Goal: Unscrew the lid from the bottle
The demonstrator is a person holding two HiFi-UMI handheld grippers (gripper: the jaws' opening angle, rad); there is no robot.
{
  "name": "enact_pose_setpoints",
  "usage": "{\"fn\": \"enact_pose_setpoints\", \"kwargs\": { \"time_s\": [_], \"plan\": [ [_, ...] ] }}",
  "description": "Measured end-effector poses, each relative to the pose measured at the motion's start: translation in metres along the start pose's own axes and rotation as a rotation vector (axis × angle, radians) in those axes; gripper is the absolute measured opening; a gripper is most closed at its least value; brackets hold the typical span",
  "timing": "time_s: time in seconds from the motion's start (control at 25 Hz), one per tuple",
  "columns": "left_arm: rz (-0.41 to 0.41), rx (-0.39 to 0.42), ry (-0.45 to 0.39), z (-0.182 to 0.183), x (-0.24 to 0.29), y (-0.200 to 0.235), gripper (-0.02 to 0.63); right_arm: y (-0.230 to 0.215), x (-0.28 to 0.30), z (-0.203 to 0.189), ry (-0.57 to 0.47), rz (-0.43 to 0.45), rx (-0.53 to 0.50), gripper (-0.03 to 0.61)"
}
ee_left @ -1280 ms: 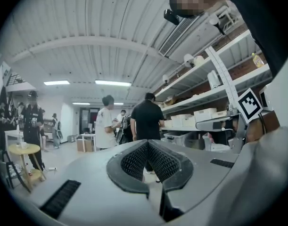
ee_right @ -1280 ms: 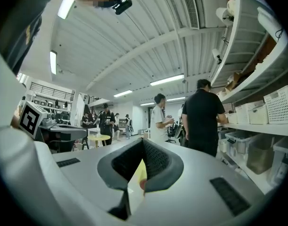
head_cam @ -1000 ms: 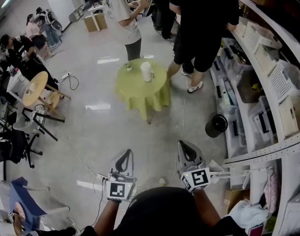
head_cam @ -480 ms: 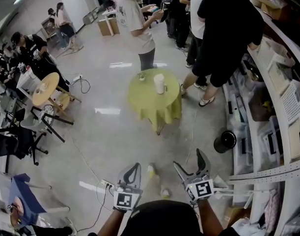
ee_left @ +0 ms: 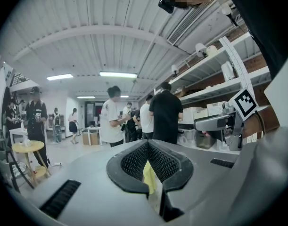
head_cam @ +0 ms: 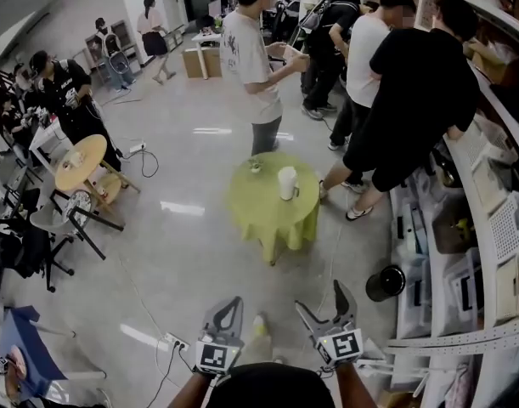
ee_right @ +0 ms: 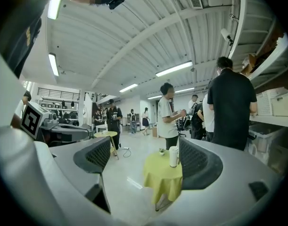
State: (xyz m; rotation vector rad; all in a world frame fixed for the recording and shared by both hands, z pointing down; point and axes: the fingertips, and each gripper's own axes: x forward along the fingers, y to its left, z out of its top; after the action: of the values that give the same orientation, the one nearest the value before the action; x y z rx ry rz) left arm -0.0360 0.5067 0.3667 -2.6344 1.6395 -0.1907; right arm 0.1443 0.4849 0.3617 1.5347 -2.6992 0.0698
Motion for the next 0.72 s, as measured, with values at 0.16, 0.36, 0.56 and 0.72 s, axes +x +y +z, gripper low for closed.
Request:
{"fn": "enact_pose_setpoints", "kwargs": {
  "time_s": [0.16,0.36,0.56,0.72],
  "plan": [
    [-0.034,0.001,-0.025,0.005,0.034,0.037,0.018,-0.015,0.045,0.017,0.015,-0.044,-0.025,0.433],
    [-0.074,-0.051,-0.123,0.028,0.076,0.091,0.017,-0.01,0.102,0.037,0.064,-0.066,-0.088,0.433],
    [-0.109,-0.063,-0.155,0.019,0.118,0.131,0.017,-0.009,0.15,0.038,0.114,-0.086,-0.106,0.433],
    [-0.126,-0.089,-0.149,0.012,0.143,0.149,0.018,-0.024,0.176,0.035,0.121,-0.13,-0.074,0.433]
  ]
}}
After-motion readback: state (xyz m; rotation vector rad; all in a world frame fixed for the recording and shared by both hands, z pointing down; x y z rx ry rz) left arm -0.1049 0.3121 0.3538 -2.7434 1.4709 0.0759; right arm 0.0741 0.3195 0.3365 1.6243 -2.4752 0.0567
